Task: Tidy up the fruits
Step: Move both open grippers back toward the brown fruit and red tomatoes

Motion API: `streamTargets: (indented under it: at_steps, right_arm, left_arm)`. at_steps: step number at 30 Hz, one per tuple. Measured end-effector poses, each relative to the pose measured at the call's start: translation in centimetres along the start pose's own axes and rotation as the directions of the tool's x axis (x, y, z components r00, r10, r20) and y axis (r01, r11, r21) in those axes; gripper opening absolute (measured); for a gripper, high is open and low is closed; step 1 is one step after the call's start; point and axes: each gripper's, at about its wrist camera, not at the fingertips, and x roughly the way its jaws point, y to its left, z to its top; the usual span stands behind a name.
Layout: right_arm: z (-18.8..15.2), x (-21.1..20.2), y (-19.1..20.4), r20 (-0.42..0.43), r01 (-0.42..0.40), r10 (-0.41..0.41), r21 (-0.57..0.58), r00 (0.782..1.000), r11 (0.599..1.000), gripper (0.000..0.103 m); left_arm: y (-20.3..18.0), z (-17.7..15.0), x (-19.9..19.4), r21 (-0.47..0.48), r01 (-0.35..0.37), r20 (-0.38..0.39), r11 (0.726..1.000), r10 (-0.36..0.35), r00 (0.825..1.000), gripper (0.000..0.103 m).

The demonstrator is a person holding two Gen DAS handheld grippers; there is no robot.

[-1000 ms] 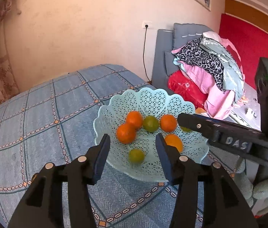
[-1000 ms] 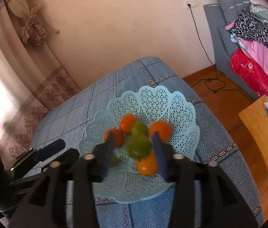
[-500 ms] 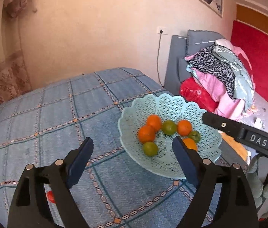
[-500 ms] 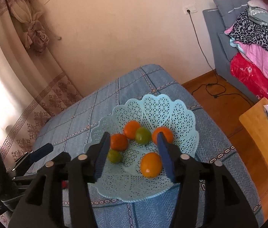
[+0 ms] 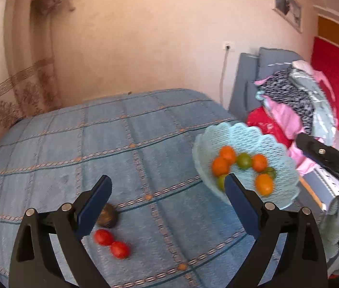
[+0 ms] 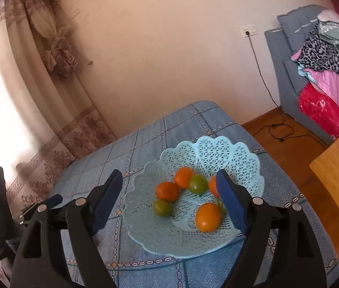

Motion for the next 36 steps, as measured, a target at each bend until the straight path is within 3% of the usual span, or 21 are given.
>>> streamTargets:
  at_steps: [3,11,23,36]
  right_arm:
    - [-0.5,0.3,1.0,-0.011,-0.007,0.006,-0.038,1.0,0.999,0.081]
    - [-2.0,1.0,3.4,-0.052,-0.066,0.061,-0.107,0.997,0.992,0.081]
    - [-4.5,2.0,7.0,-0.146,-0.147,0.115,-0.23,0.983,0.962,0.081]
    - [-6.7,3.2,8.8,-0.229,-0.201,0.137,-0.287,0.964,0.937,0.081]
  left_arm:
    - [1.5,-0.5,0.1,-0.022,-0.057,-0.016,0.998,0.057,0.998,0.094]
    - [5.5,-1.7,-0.2,-0.093,-0.117,-0.042,0.989,0.113,0.993,0.094]
    - [8.5,-3.3,2.1,-0.145,-0.139,-0.143,0.98,0.119,0.983,0.094]
    - [8.6,-4.7,6.8,-0.107,-0.111,-0.255,0.988,0.081,0.963,0.071]
